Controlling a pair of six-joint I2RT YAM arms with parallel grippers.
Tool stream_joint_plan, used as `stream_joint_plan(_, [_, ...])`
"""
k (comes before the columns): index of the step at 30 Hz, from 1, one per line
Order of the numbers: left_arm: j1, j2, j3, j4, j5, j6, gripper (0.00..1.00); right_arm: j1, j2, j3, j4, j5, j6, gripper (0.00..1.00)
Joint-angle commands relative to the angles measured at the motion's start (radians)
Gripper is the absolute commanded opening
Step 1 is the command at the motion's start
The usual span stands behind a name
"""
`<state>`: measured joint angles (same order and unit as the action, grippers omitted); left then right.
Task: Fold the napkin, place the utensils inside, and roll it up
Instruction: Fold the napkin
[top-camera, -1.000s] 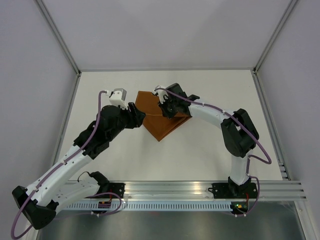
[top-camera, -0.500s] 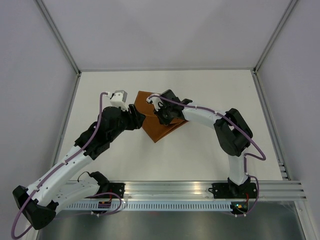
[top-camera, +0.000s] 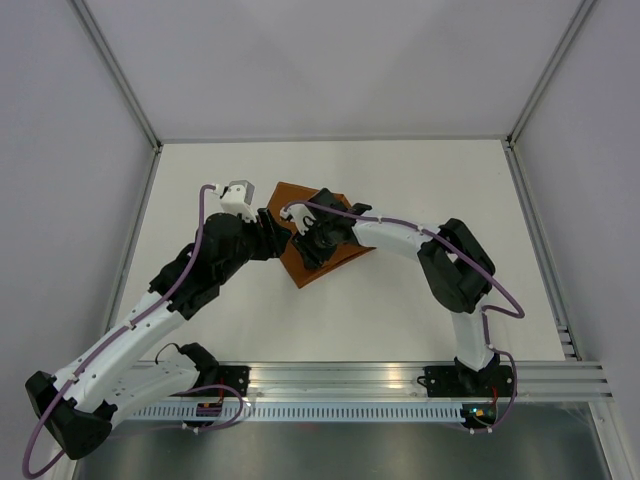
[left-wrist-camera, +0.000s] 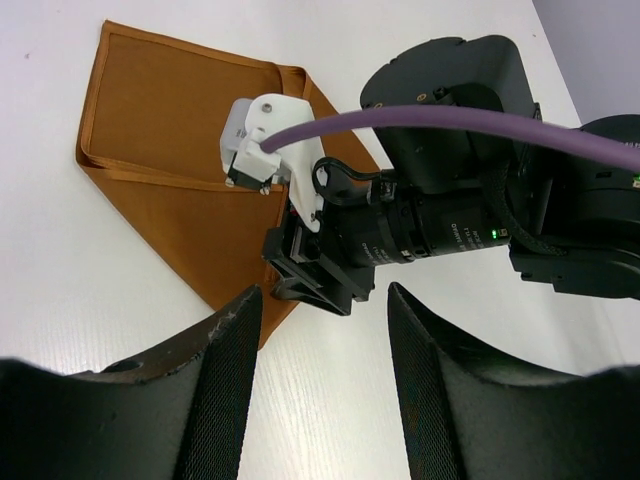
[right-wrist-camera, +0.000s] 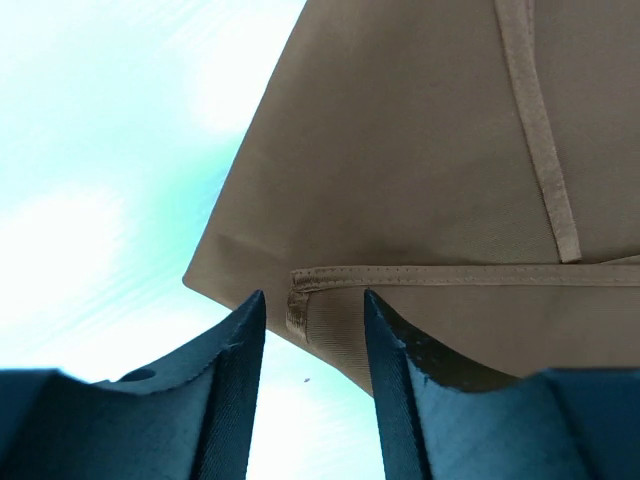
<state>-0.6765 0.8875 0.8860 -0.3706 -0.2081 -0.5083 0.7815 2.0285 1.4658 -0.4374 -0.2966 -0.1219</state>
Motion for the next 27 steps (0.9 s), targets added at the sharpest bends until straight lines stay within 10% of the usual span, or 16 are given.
stream_joint_plan(1, [0.000, -0.009, -0.001, 0.025, -0.010, -0.030, 0.59, -0.004, -0.045, 0.048, -0.026, -0.021, 0.002, 0.54])
stream_joint_plan(27, [0.000, -0.022, -0.001, 0.025, 0.012, -0.024, 0.59, 0.062, -0.034, 0.014, -0.020, 0.168, -0.030, 0.55])
